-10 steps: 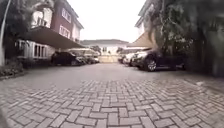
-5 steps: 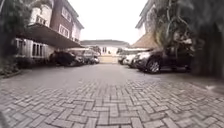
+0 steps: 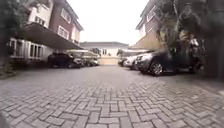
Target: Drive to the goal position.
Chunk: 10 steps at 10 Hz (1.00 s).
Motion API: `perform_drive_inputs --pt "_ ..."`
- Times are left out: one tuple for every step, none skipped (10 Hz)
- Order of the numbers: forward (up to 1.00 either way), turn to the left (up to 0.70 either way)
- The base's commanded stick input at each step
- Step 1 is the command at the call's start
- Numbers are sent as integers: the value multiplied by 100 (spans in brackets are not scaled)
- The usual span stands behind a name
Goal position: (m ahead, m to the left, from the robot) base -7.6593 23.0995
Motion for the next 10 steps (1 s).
perform_drive_inputs --pt "70 0" --pt "70 0" --pt "70 0" --pt "70 0" --pt "70 0" --pt "70 0" --pt "70 0" --pt "70 0" --pt "70 0" --pt "70 0"
